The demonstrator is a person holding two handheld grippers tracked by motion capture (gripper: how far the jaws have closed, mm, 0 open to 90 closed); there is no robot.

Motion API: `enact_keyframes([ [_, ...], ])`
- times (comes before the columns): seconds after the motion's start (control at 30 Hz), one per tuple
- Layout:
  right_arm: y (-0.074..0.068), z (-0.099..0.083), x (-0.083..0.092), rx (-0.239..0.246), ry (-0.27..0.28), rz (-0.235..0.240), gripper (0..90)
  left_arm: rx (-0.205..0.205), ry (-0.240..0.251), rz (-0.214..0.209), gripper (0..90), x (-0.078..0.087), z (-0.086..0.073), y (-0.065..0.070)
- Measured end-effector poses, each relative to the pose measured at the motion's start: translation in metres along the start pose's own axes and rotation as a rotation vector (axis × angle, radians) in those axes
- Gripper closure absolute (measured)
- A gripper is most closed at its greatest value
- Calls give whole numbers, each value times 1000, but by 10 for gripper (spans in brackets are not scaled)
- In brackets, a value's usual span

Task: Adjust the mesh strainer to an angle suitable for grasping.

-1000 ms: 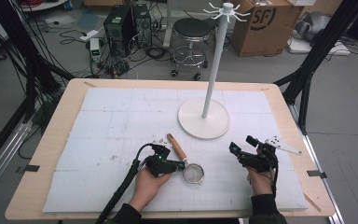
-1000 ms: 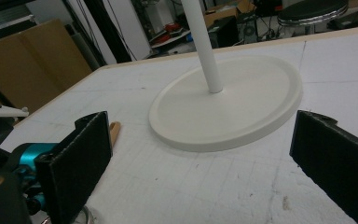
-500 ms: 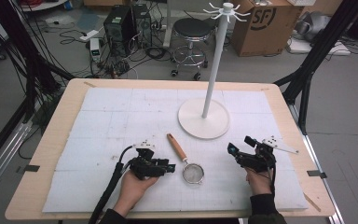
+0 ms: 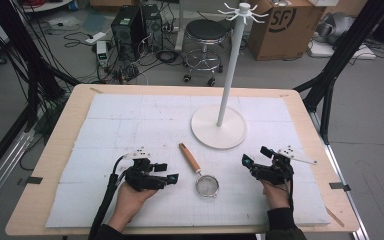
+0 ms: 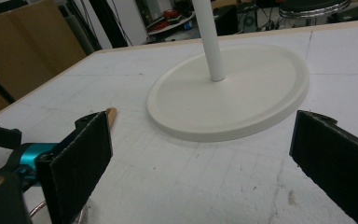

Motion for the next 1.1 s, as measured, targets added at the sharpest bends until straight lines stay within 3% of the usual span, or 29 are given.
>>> enact_keyframes([
  [0.23, -1, -1, -1, 6, -5, -3, 48, -20, 34, 11, 250, 13, -3, -3],
  [0.43, -2, -1, -2, 14, -11, -7, 48, 18, 84, -9, 249, 29, -6, -12],
  [0.6, -4, -2, -3, 33, -23, -23, 48, 41, 123, 0, 246, 43, -7, -20],
  [0.87, -5, -3, -4, 46, -30, -25, 48, 31, 162, 26, 244, 62, -10, -29],
  [1.1, -6, -3, -4, 48, -31, -23, 48, 2, 178, 16, 241, 67, -10, -27],
])
Point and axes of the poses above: each handheld gripper's, and its own axes: x roughly backward along the jaws, z roughly out of its top, y roughly to its right, the point moved 5 cm from there along -x, roughly forward along the jaws, and after that the axes turned 9 degrees about -y, right-handed, at the moved point
